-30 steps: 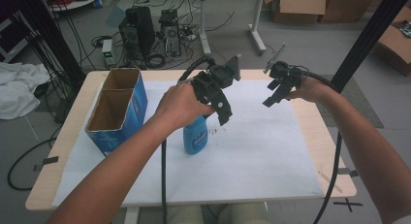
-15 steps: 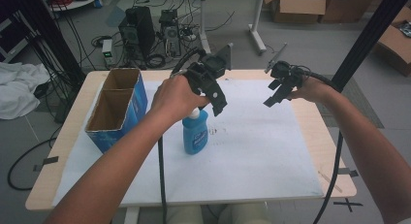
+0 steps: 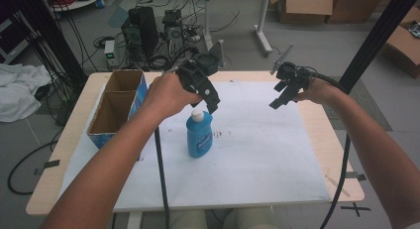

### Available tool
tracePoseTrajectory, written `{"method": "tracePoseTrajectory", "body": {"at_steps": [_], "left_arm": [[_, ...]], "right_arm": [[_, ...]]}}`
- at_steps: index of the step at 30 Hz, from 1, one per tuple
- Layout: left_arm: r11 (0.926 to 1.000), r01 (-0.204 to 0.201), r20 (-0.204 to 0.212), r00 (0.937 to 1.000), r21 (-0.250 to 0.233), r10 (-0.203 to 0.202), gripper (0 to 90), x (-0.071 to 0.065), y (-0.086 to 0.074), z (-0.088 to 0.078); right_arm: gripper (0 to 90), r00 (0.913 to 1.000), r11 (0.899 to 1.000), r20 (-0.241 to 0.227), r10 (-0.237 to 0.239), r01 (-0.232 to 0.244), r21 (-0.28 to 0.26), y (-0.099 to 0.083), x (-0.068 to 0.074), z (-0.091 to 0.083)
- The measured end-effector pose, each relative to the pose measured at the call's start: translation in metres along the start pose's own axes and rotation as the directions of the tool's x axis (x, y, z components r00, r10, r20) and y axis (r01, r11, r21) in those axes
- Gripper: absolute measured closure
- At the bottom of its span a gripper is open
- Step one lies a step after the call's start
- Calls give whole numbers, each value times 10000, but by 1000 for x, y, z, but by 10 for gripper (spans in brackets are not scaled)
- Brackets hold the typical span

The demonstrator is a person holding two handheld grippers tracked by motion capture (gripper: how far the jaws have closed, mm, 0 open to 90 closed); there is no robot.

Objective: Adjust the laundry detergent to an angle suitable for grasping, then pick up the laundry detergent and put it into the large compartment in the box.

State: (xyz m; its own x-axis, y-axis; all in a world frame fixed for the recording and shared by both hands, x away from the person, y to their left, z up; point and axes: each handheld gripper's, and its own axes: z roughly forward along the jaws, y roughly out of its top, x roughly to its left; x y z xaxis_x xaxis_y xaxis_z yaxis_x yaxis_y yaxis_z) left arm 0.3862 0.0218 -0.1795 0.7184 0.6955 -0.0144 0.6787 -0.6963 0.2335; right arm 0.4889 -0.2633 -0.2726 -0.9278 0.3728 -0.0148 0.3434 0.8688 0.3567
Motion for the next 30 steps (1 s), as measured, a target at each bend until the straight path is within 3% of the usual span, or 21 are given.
{"method": "tracePoseTrajectory", "body": {"at_steps": [17, 30], "left_arm": [[9997, 210, 99, 9997, -141, -209, 204, 12, -8, -2], [9998, 175, 50, 9998, -119, -174, 204, 9, -7, -2]], "right_arm": [[178, 10000, 10000, -33, -37, 37, 12, 3, 1, 2], [179, 10000, 10000, 0, -51, 51, 36, 2, 2, 0]]}}
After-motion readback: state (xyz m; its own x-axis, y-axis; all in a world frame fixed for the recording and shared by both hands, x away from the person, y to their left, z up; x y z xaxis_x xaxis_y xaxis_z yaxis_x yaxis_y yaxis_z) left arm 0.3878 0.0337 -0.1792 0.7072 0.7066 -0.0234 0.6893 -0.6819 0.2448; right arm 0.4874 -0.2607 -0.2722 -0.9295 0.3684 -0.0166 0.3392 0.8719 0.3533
